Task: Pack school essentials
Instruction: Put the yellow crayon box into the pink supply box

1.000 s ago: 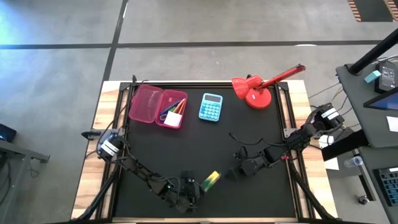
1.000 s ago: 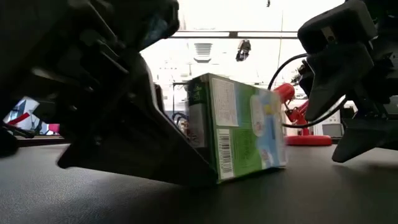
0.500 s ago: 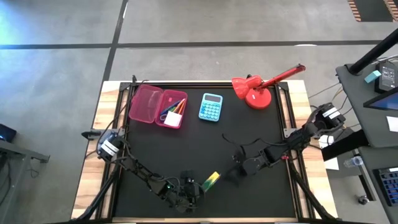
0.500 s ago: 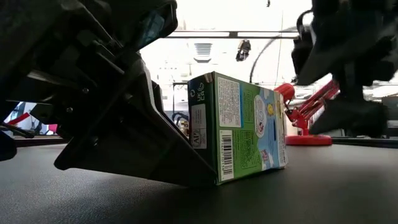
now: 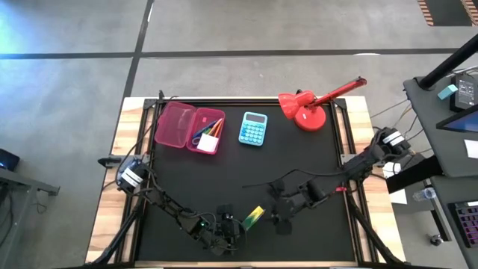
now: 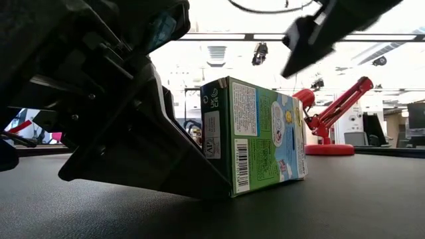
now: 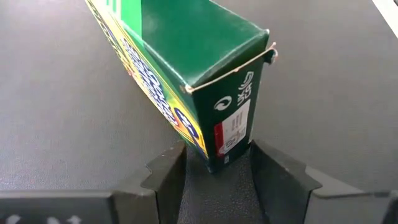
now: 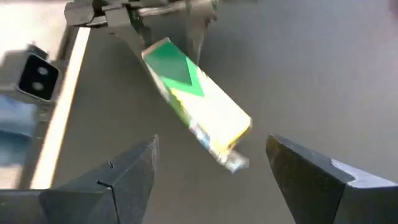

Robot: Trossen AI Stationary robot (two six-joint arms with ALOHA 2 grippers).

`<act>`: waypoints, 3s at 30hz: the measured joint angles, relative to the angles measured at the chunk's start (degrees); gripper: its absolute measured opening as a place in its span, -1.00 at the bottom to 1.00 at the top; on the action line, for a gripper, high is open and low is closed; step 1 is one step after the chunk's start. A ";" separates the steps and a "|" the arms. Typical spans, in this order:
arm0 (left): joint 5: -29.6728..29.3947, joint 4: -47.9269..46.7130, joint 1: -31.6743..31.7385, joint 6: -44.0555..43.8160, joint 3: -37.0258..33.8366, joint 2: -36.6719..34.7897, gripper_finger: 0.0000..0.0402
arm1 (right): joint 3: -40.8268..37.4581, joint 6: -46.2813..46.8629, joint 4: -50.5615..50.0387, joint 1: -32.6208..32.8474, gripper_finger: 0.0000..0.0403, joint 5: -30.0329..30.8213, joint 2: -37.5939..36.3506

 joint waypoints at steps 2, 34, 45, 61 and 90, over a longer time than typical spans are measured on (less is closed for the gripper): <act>0.00 -0.09 0.00 -0.04 0.00 0.00 -0.19 | 3.08 -5.20 -1.18 0.00 0.43 1.82 2.08; 0.00 -0.65 0.04 -0.31 -0.07 -0.31 -0.19 | 17.39 -12.80 -5.45 -2.25 0.36 -5.25 20.32; -0.02 -1.11 0.04 -0.47 -0.12 -0.93 -0.19 | 17.72 -8.61 -11.78 -2.04 0.05 -5.21 20.41; -1.00 -15.66 0.57 -0.07 -0.15 -11.13 -0.19 | 17.64 -4.63 -16.87 -1.88 -0.42 -5.71 19.82; 6.83 4.65 8.84 8.64 -8.46 -16.02 -0.19 | 17.59 -2.25 -17.62 -4.66 -0.42 -5.21 15.49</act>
